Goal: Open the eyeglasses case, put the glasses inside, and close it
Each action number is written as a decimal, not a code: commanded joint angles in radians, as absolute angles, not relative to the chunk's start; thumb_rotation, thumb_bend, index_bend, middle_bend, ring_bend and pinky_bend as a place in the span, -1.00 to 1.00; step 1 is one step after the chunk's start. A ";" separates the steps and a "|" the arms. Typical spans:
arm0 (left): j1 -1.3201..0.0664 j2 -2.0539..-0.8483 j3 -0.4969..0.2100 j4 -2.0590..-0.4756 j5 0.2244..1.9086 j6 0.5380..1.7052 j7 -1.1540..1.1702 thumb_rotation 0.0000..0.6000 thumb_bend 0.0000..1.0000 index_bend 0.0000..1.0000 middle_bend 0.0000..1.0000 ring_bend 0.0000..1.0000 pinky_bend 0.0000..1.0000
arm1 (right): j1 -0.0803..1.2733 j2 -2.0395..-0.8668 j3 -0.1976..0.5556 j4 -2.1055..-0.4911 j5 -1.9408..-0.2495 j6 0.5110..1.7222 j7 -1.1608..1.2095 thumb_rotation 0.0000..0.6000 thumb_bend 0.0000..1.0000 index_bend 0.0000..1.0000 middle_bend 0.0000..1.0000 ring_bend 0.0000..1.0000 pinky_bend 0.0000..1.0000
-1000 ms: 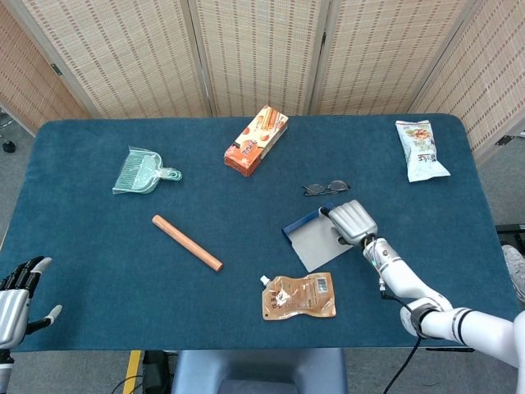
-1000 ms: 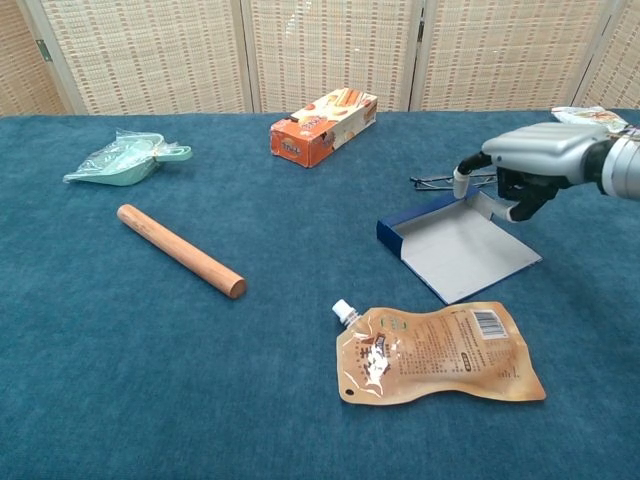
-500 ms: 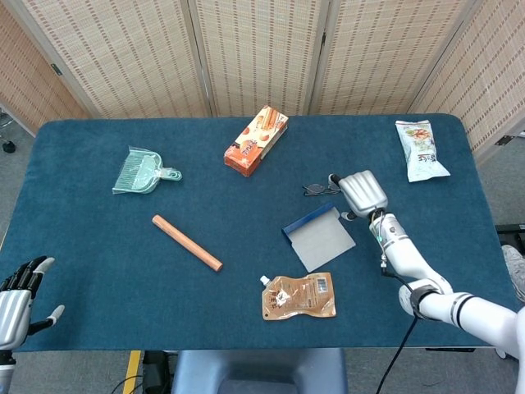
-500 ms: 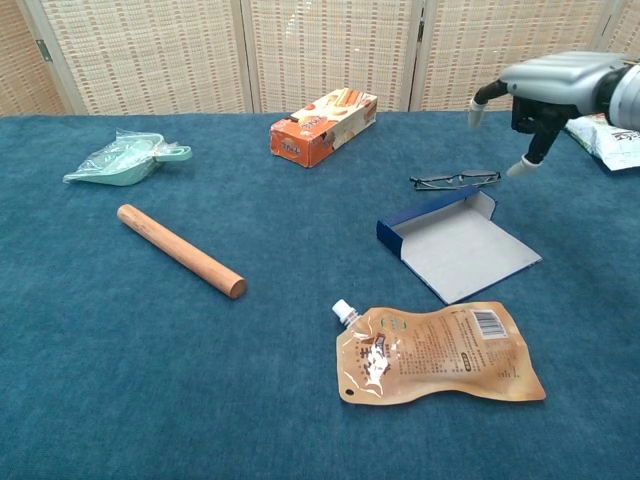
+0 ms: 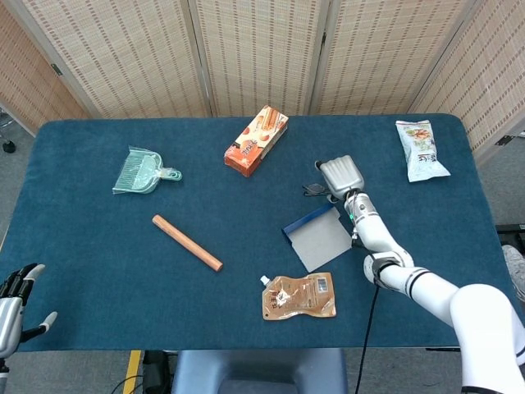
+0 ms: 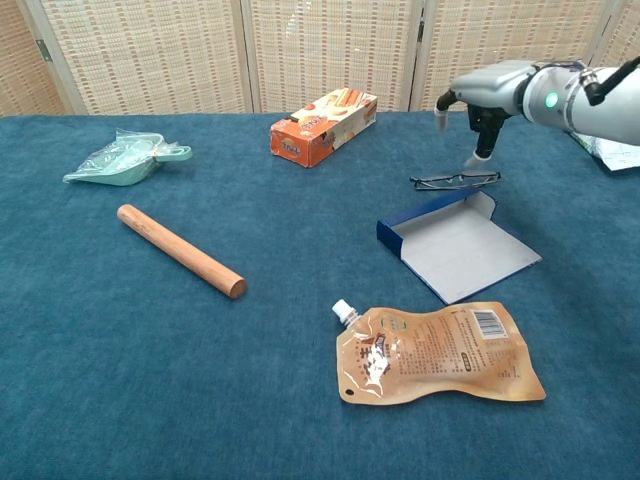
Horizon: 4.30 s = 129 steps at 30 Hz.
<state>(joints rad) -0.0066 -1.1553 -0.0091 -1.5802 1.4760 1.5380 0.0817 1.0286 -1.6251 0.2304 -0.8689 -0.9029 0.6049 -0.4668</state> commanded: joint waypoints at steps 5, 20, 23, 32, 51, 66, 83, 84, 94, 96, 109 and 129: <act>0.005 -1.152 -0.009 -1.573 1.468 1.546 0.072 1.00 -0.52 -0.67 -0.69 -0.68 -0.42 | 1.080 -1.727 0.209 -0.700 -0.857 0.524 -0.515 1.00 -0.58 -0.36 0.98 1.00 1.00; 0.014 -1.154 -0.011 -1.570 1.460 1.542 0.073 1.00 -0.52 -0.67 -0.69 -0.68 -0.42 | 1.090 -1.850 0.191 -0.473 -0.897 0.425 -0.470 1.00 -0.49 -0.31 0.98 1.00 1.00; 0.015 -1.155 -0.012 -1.570 1.458 1.540 0.074 1.00 -0.52 -0.67 -0.69 -0.68 -0.42 | 1.093 -1.867 0.193 -0.450 -0.913 0.417 -0.456 1.00 -0.48 -0.31 0.98 1.00 1.00; 0.016 -1.157 -0.014 -1.565 1.453 1.534 0.071 1.00 -0.52 -0.67 -0.69 -0.68 -0.42 | 1.096 -1.891 0.204 -0.422 -0.978 0.417 -0.383 1.00 -0.45 -0.28 0.98 1.00 1.00; 0.016 -1.160 -0.017 -1.557 1.457 1.531 0.065 1.00 -0.52 -0.67 -0.69 -0.68 -0.42 | 1.055 -1.898 0.201 -0.414 -1.110 0.482 -0.237 1.00 -0.17 0.10 1.00 1.00 1.00; 0.014 -1.159 -0.020 -1.561 1.461 1.529 0.066 1.00 -0.52 -0.67 -0.69 -0.68 -0.42 | 1.015 -1.873 0.203 -0.421 -1.187 0.542 -0.118 1.00 0.17 0.35 1.00 1.00 1.00; -0.002 -1.154 -0.026 -1.583 1.480 1.529 0.082 1.00 -0.52 -0.67 -0.69 -0.68 -0.42 | 0.902 -1.505 0.174 -0.992 -1.333 0.830 -0.097 1.00 0.21 0.37 1.00 1.00 1.00; -0.002 -1.154 -0.026 -1.583 1.481 1.529 0.082 1.00 -0.52 -0.67 -0.69 -0.68 -0.42 | 0.894 -1.483 0.169 -1.036 -1.338 0.839 -0.108 1.00 0.21 0.38 1.00 1.00 1.00; -0.002 -1.157 -0.024 -1.577 1.483 1.529 0.073 1.00 -0.52 -0.67 -0.69 -0.68 -0.42 | 0.816 -1.371 0.112 -1.349 -1.348 0.905 -0.253 1.00 0.21 0.39 1.00 1.00 1.00; -0.002 -1.159 -0.023 -1.574 1.483 1.529 0.069 1.00 -0.52 -0.67 -0.69 -0.68 -0.42 | 0.806 -1.372 0.099 -1.369 -1.349 0.908 -0.274 1.00 0.21 0.39 1.00 1.00 1.00; -0.005 -1.170 -0.018 -1.555 1.484 1.519 0.050 1.00 -0.52 -0.67 -0.69 -0.68 -0.42 | 0.770 -1.472 0.065 -1.310 -1.323 0.906 -0.344 1.00 0.21 0.39 1.00 1.00 1.00; -0.010 -1.173 -0.014 -1.550 1.477 1.500 0.045 1.00 -0.52 -0.67 -0.69 -0.68 -0.42 | 0.726 -1.575 0.060 -1.182 -1.394 0.989 -0.270 1.00 -0.17 -0.67 0.98 1.00 1.00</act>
<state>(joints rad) -0.0098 -1.1733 -0.0139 -1.5495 1.4768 1.5004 0.0447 0.7284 -1.5781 0.0595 -1.1797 -1.3916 0.9861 -0.2724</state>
